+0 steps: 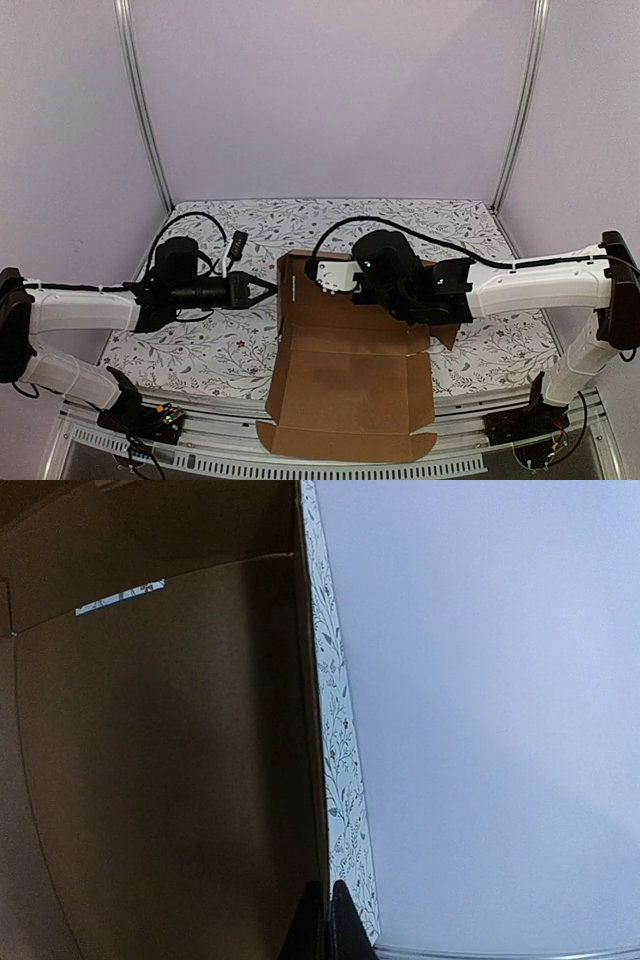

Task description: Fold the paper box

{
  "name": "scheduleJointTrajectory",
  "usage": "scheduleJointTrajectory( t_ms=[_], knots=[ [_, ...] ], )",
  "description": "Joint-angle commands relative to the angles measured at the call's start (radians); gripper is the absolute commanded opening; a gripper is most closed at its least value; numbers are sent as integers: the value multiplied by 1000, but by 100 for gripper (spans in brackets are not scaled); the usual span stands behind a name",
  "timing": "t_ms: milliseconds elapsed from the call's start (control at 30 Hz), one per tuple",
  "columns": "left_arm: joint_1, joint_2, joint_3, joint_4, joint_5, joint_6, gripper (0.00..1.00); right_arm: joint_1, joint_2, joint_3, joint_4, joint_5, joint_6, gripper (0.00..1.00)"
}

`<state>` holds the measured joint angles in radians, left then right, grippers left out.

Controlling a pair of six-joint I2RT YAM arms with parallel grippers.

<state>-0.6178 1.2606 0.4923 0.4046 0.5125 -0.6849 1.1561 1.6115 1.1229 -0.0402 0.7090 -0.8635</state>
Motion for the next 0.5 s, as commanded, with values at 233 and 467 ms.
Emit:
scheduleJointTrajectory(
  t_ms=[233,467],
  knots=[
    [-76,35,60,-19,23,10,12,19,5,-21,73,71,34,0],
    [-100,72,75,-30,5,28,28,20,1,-29,83,78,36,0]
  ],
)
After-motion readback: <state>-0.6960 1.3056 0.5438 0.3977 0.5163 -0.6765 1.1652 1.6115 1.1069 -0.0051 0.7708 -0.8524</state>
